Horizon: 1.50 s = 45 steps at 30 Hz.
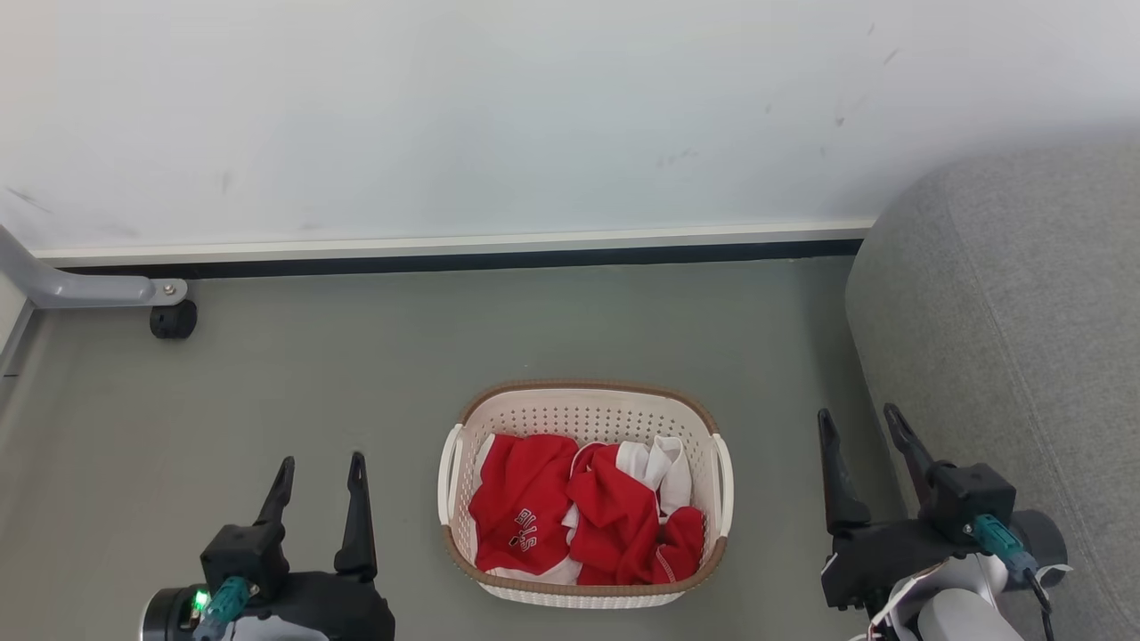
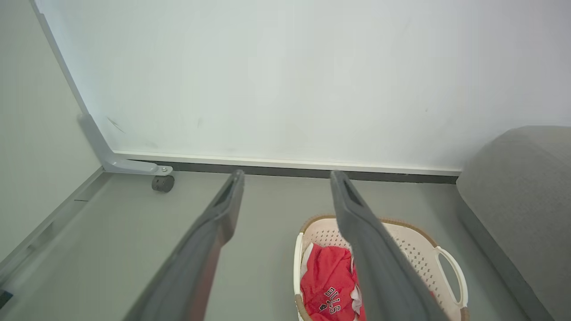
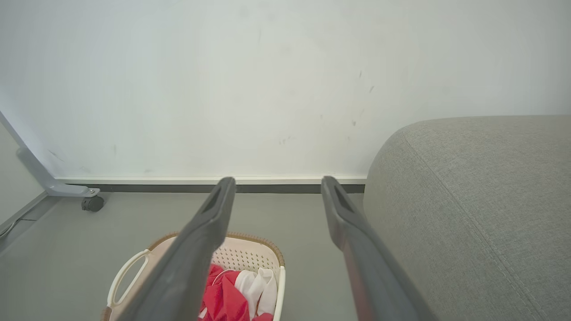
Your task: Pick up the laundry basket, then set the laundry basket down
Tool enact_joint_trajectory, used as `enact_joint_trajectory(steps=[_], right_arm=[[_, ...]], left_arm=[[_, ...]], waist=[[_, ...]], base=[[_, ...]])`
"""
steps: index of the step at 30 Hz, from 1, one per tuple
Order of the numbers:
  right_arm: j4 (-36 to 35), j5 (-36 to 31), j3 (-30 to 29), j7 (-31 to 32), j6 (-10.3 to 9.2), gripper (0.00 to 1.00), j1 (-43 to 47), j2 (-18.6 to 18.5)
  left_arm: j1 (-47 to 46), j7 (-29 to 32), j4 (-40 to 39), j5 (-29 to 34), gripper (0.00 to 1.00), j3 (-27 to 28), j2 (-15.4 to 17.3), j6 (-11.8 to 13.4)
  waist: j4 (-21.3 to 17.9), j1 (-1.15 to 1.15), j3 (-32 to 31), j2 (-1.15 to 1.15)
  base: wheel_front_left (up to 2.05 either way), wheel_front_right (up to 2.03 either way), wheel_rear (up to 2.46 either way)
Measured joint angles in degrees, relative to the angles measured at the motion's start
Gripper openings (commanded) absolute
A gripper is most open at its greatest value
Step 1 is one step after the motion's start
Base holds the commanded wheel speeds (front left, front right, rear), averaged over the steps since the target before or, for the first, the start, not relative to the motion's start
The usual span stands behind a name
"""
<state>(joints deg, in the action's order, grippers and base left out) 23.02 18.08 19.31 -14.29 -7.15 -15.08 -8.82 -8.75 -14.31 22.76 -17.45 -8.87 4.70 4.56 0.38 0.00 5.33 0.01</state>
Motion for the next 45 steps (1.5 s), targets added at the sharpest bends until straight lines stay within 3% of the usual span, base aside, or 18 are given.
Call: enact_joint_trajectory(steps=[21,45], right_arm=[[-7.45,-4.50,-5.16,-0.01,0.00,1.00,4.81,1.66],[-6.52,-5.11,-7.33,0.16,0.00,1.00,6.41,2.43]], left_arm=[[3.63,-0.01,-6.12,2.90,1.00,0.91,1.09,0.81],[4.56,2.38,-6.44,3.68,1.00,0.47,2.54,1.04]], waist=[[0.63,0.00,0.38,0.00],[0.68,0.00,-0.73,0.00]], base=[[0.00,0.00,0.00],[0.00,0.00,0.00]])
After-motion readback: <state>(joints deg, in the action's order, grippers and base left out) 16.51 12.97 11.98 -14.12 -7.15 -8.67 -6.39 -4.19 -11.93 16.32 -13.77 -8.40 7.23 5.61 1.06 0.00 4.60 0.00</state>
